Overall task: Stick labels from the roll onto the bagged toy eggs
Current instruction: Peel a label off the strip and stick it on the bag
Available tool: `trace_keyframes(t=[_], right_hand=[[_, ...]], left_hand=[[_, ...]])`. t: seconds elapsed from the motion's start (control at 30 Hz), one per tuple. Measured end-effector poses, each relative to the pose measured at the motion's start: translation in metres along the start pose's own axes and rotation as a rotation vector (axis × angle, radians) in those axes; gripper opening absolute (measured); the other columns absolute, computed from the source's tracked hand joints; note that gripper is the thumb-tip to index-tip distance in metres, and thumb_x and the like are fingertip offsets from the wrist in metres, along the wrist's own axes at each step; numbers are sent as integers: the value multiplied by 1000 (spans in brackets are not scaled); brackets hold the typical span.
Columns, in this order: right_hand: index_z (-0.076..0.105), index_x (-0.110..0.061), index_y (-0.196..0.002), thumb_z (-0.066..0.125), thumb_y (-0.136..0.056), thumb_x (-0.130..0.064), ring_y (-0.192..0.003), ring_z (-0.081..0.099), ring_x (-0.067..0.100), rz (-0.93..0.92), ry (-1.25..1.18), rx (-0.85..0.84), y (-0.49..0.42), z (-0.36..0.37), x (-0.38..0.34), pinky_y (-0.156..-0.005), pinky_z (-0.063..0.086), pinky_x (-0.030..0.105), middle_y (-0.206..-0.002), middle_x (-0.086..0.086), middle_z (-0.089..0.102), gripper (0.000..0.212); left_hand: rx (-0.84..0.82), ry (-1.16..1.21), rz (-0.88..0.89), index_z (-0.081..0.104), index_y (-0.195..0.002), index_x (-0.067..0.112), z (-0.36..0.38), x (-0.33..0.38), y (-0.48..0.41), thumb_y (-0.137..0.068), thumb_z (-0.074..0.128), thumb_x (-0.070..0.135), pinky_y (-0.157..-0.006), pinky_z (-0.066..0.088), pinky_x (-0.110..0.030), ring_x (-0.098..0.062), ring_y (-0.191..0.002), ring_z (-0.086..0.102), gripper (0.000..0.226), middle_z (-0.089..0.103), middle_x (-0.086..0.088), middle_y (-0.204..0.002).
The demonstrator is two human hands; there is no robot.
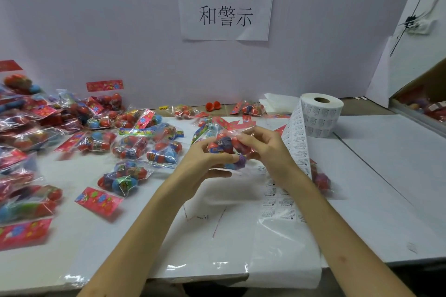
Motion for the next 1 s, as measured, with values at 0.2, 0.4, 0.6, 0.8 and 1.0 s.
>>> trace_keyframes(t=[0.2,0.4,0.6,0.8,1.0], right_hand=[[70,-8,-86,70,-90,-2,-68,66,17,10,-95,-69,0,4,1,-69,57,29,-74,4,70,7],[71,-7,-91,69,-82,11,-76,71,19,-23,-111,-167,1,15,1,-67,55,27,-80,5,74,20],[66,-4,-94,64,-80,18,-68,66,12,13,-87,-186,2,18,4,-60,52,22,-73,-1,69,27],[69,-16,-109,69,-85,-40,-82,73,8,203,18,-165,3,21,25,-70,60,32,-87,-9,74,33],[71,-18,-110,56,-98,-41,-85,77,33,261,-49,-229,9,27,22,-64,59,31,-101,11,77,30]], left_hand=[[56,-55,25,73,-106,20,-2,4,3,-79,82,33,-65,62,-28,-21,-86,78,31,80,-5,-97],[124,-132,37,77,-99,15,-6,6,4,-71,81,49,-69,66,-39,-23,-87,79,44,79,-8,-96],[207,-197,82,79,-80,23,-6,8,6,-80,77,51,-54,50,-10,5,-63,67,28,72,12,-66],[211,-102,96,76,-102,8,-11,14,8,-79,72,54,-61,48,-19,-16,-78,66,52,75,-10,-89],[193,-168,100,73,-112,10,-10,11,3,-85,82,22,-68,54,-23,-26,-99,70,31,73,-12,-105]])
Point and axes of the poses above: each hand's wrist, its own y-axis away from the middle knuckle, its own z-axis out of the palm, x = y × z, the point moved 9 cm from there along -y, towards the middle knuckle
